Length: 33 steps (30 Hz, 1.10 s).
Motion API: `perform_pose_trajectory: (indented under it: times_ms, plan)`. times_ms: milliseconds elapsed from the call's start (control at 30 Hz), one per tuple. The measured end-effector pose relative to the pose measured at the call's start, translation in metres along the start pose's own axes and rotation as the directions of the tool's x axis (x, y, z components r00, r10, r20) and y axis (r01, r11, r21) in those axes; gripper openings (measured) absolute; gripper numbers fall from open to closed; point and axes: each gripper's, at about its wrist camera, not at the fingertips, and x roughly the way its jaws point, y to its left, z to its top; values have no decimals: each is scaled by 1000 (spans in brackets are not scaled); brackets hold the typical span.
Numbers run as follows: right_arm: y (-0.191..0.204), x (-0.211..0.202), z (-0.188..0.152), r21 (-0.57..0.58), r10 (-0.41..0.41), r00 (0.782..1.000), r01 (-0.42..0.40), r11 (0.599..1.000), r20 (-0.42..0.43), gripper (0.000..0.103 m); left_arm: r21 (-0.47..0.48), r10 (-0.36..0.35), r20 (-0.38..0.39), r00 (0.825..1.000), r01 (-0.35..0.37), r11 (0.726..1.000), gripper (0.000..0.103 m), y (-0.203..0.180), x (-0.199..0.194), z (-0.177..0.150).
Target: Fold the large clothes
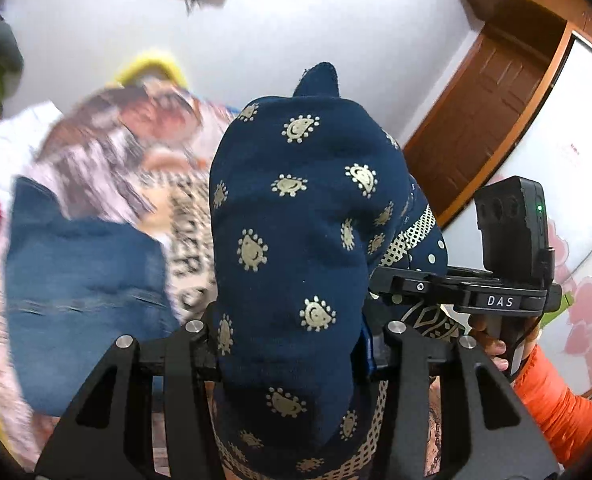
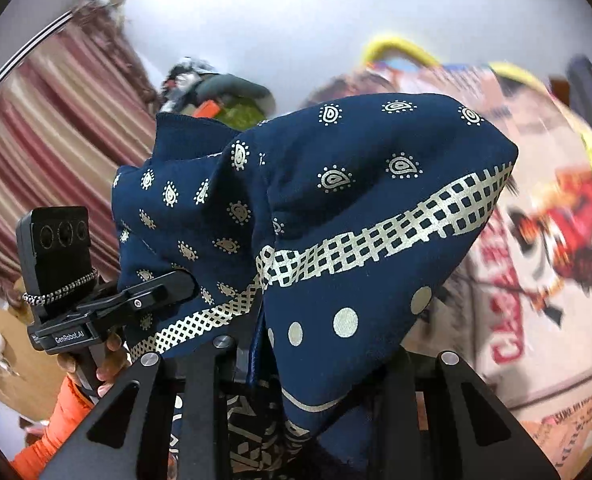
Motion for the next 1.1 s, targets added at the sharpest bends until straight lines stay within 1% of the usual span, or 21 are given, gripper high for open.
perform_pose_trajectory:
  times_ms: [67,200,267,333,400,500,567,667,700,767,800,833,867,900,933,967,1033,1100]
  plan:
    - [26,6,11,-18,15,1000,-15,1000,13,27,-1,24,31,999,-24,1000,47,12,-26,6]
    - [70,39,32,-47,43,999,-43,998,12,27,-15,79,56,995,-78,997,47,46,-55,14]
    - [85,60,37,-49,52,999,-52,997,-1,27,-36,104,56,993,-102,994,47,67,-62,15]
    - [97,90,43,-48,61,998,-62,997,-23,27,-63,127,52,991,-123,990,47,93,-64,14]
    - [104,119,46,-37,66,997,-68,997,-51,27,-103,147,37,988,-142,984,47,125,-60,11]
    - [103,166,49,-12,63,993,-65,998,-104,27,-160,157,6,988,-154,975,47,169,-46,6]
    - [97,199,49,1,49,989,-49,999,-139,27,-188,164,-35,986,-167,968,47,198,-35,-2]
    - [76,247,46,59,19,981,-7,998,-194,27,-229,196,-110,974,-217,949,48,234,-2,-9]
    - [68,261,44,78,8,977,9,997,-213,27,-249,203,-119,972,-227,941,50,247,9,-13]
    - [55,279,44,88,-20,975,40,995,-220,27,-290,201,-102,974,-222,931,57,260,15,-16]
    - [50,285,44,86,-21,975,41,995,-219,30,-312,177,-92,980,-197,929,59,266,17,-18]
    - [44,286,44,83,-20,976,39,996,-217,33,-316,168,-90,982,-188,930,60,268,16,-18]
    - [42,287,44,74,-31,976,48,996,-217,40,-311,172,-91,981,-192,931,64,268,15,-20]
    - [42,286,44,57,-51,974,65,996,-219,51,-303,191,-96,977,-212,929,70,267,13,-22]
    - [41,285,43,31,-87,970,97,995,-227,59,-294,210,-99,973,-231,928,74,266,11,-24]
    - [38,282,41,12,-115,967,121,993,-228,70,-283,230,-99,968,-248,926,76,259,6,-26]
    - [33,269,33,-16,-118,967,117,993,-226,71,-250,257,-93,962,-272,929,77,249,-3,-31]
    - [34,262,28,-34,-159,962,156,987,-223,77,-202,295,-92,951,-308,930,80,236,-10,-36]
